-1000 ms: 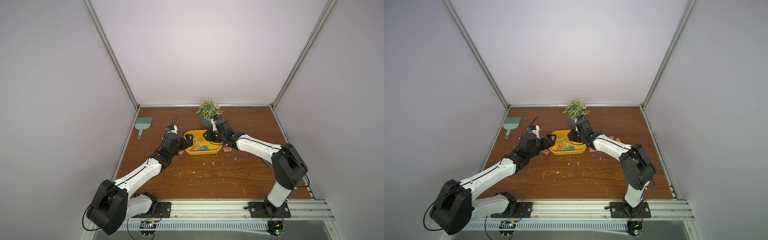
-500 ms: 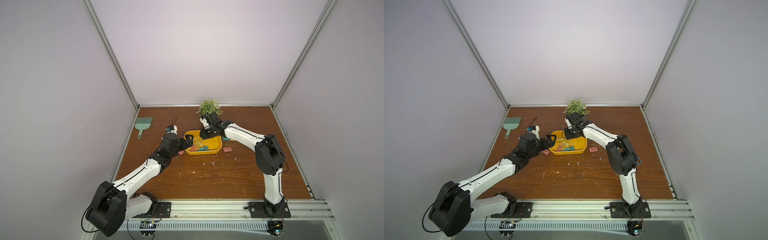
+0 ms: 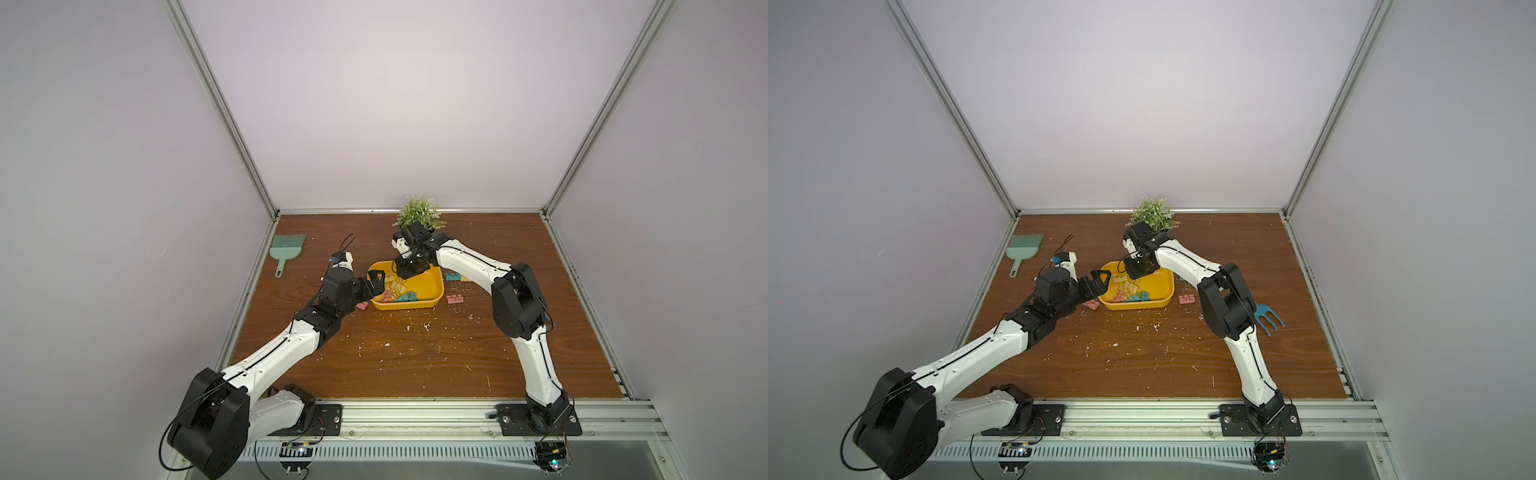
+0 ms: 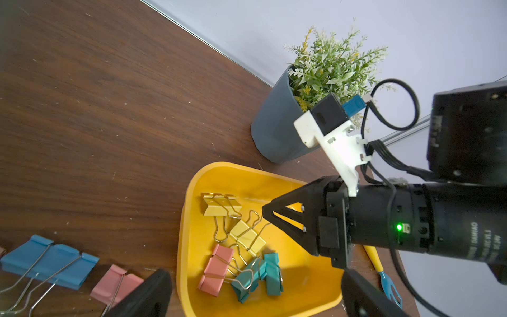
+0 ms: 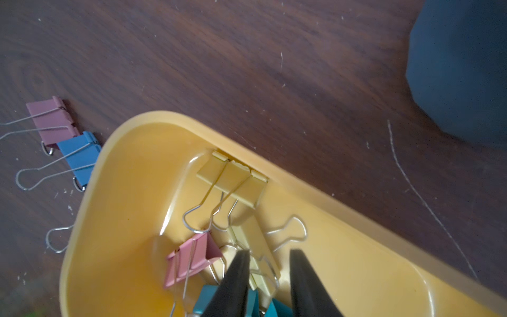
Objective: Take out the binder clips from the storage box
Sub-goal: Pick up the binder clip from the storage box.
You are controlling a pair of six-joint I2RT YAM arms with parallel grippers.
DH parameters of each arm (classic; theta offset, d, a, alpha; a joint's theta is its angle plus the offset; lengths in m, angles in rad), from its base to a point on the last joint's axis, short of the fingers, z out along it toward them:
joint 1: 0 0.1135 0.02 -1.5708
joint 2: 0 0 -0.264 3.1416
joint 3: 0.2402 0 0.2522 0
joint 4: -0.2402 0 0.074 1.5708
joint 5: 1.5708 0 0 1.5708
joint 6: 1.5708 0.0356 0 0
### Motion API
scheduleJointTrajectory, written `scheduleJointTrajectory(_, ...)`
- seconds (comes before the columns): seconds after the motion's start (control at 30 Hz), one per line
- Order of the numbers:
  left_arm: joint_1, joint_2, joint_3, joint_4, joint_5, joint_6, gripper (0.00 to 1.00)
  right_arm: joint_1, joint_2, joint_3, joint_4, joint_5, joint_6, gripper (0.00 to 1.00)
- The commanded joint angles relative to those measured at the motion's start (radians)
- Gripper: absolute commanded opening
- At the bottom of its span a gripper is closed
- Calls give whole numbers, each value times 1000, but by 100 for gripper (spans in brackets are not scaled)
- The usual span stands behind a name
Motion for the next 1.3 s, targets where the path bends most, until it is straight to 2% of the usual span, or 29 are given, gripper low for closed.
scheduleJointTrajectory(0.0,6,-7,-8,-11,-8,10,99,5,4,44,-56,-40,-33,30)
scheduleJointTrajectory(0.13,5,-7,-12,-13,-8,10,99,4,20,56,-71,-76,-53,29)
scheduleJointTrajectory(0.37,6,-5,-7,-15,-9,8,99,4,16,71,-94,-76,-82,20)
scheduleJointTrajectory(0.53,5,7,4,-15,-6,4,99,4,1,79,-116,-39,-93,8)
scheduleJointTrajectory(0.8,5,13,30,-37,-16,6,99,4,-78,33,-97,-2,-85,6)
scheduleJointTrajectory(1.27,5,41,44,-16,23,2,99,2,-269,-174,93,70,0,0)
